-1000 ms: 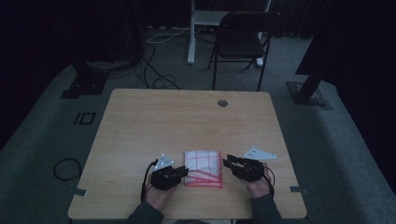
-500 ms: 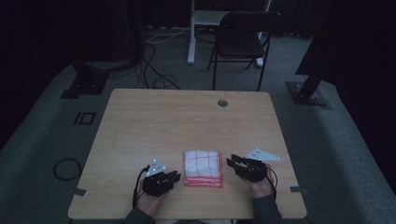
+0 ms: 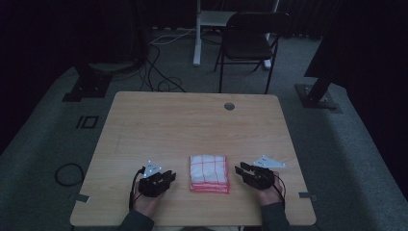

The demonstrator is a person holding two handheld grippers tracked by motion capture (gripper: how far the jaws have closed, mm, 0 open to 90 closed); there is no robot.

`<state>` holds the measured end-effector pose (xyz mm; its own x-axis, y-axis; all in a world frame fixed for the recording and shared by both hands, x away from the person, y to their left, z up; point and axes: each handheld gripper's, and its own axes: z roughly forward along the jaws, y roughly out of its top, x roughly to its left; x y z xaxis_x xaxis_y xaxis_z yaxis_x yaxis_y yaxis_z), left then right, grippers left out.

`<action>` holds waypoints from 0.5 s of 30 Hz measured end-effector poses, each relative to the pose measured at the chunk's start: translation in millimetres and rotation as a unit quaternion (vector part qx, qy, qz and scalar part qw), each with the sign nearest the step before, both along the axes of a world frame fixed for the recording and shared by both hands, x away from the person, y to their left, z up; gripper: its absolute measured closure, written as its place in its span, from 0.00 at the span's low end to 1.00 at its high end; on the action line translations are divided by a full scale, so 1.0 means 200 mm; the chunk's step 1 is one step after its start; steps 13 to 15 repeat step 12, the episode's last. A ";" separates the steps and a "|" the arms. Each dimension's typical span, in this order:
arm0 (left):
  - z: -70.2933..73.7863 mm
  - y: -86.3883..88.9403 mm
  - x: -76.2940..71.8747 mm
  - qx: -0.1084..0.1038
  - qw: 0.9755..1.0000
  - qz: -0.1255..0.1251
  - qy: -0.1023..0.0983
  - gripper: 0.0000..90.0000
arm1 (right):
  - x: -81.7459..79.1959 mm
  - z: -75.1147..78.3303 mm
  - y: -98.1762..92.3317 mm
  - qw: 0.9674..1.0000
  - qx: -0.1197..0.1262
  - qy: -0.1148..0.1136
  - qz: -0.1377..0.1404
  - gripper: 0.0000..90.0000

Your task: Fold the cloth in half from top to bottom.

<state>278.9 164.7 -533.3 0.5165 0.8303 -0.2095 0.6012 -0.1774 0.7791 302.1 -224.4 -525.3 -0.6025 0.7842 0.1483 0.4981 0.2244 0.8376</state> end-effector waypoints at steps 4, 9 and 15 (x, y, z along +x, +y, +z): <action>0.00 0.02 0.01 0.000 1.000 0.007 0.001 0.82 | 0.01 -0.01 0.00 1.000 -0.003 0.003 0.000 0.73; 0.00 0.02 0.02 0.000 1.000 0.011 0.003 0.82 | 0.01 -0.02 -0.01 1.000 -0.004 0.005 -0.003 0.73; 0.00 0.03 0.02 0.003 1.000 0.011 0.003 0.82 | 0.02 -0.02 -0.02 1.000 -0.003 0.005 -0.006 0.73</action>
